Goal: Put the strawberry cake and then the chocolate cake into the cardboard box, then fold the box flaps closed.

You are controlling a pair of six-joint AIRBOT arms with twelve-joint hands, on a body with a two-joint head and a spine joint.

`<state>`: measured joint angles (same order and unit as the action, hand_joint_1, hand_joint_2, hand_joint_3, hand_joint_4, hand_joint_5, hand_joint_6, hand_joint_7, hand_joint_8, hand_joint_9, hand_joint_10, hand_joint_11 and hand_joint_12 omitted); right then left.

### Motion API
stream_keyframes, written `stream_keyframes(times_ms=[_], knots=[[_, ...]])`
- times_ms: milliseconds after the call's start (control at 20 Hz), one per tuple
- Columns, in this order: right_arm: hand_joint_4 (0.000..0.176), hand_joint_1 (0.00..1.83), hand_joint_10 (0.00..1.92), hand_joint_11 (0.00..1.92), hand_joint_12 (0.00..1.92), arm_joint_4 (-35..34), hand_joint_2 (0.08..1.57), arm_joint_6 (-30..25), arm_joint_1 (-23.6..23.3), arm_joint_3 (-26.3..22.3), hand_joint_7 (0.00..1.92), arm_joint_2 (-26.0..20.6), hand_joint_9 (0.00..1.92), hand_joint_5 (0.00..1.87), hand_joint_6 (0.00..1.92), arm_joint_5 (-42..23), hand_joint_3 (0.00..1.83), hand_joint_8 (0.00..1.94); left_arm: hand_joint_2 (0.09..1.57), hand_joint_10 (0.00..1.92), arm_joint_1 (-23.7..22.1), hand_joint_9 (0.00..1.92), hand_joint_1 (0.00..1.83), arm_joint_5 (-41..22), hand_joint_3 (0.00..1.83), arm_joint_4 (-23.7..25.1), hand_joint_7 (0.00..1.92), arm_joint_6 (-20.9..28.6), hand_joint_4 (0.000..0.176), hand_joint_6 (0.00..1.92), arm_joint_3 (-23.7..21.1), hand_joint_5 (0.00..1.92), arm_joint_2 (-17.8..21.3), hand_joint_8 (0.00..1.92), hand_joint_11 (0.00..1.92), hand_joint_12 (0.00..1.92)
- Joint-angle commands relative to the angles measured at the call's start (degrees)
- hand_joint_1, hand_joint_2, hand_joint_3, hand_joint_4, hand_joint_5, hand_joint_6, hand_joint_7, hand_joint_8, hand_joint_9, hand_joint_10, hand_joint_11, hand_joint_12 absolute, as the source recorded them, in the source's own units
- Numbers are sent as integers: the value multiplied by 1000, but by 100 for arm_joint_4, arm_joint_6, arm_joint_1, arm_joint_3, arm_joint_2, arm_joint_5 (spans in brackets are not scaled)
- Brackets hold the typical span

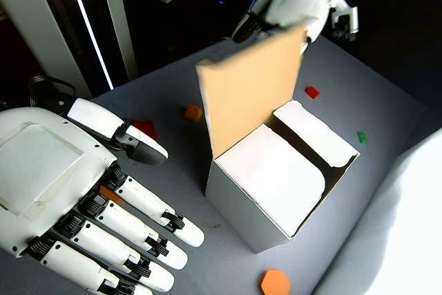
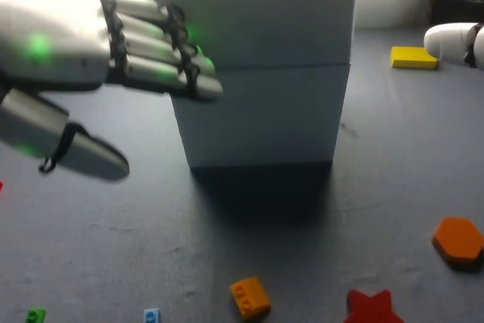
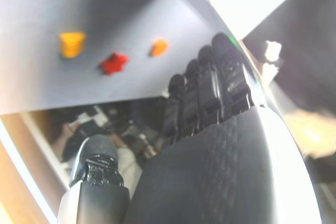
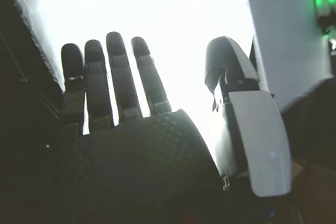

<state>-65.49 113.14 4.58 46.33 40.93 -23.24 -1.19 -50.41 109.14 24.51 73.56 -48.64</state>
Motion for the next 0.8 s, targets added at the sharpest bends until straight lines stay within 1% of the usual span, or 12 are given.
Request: stream_keyframes(times_ms=[0,50,100,200,300,350,450,500,600,650,750], knots=[[0,0,2,0,840,190,1289,-5,-57,2,267,-61,238,190,0,-364,0,1,1221,9,-151,200,0,30,1,-400,135,27,39,3,95,97,-72,0,0,671],[0,0,5,0,880,190,1285,-5,-57,2,273,-59,246,200,4,-345,0,2,1227,1,-295,180,0,0,3,-312,113,45,37,2,373,97,-281,0,0,669],[0,0,2,0,886,190,1295,-5,-56,1,254,-56,240,187,0,-340,3,0,1227,0,-383,165,0,-10,2,-250,97,58,33,1,546,96,-420,0,0,684],[0,0,1,0,866,190,1288,-6,-55,1,233,-46,231,181,1,-332,0,0,1219,7,-514,176,0,-22,0,-208,113,66,27,5,1089,107,-855,8,0,686],[0,0,1,0,860,190,1286,-6,-55,1,231,-44,229,188,5,-314,0,0,1213,7,-602,177,0,-36,0,-207,119,67,29,6,1623,109,-1242,10,0,686],[0,0,5,0,848,190,1284,-5,-55,0,257,-38,239,166,4,-273,0,6,1216,6,-621,190,0,-48,0,-207,135,67,32,5,2004,122,-1532,6,0,679],[0,0,8,0,971,190,1286,-5,-55,0,267,-28,251,174,5,-250,0,4,1217,0,-625,172,0,-74,0,-202,103,66,39,1,2465,121,-1884,1,0,626],[0,0,13,0,1026,190,1287,-1,-55,0,280,-26,267,201,13,-245,0,6,1215,2,-597,176,0,-82,0,-174,114,65,41,3,2693,128,-2070,4,0,640],[0,0,11,0,1067,190,1282,0,-55,0,294,-25,267,213,12,-242,0,6,1213,1,-507,172,0,-82,0,-170,113,65,41,3,2859,128,-2220,6,0,661],[0,0,6,0,1044,190,1287,0,-55,0,281,-24,257,198,5,-241,1,2,1211,2,-420,172,0,-82,0,-138,120,65,42,1,2876,121,-2264,8,0,661],[0,0,2,0,989,190,1285,0,-52,-1,253,-25,250,184,0,-241,1,0,1222,4,-234,181,0,-80,2,-116,145,65,28,5,2794,139,-2260,11,0,689]])
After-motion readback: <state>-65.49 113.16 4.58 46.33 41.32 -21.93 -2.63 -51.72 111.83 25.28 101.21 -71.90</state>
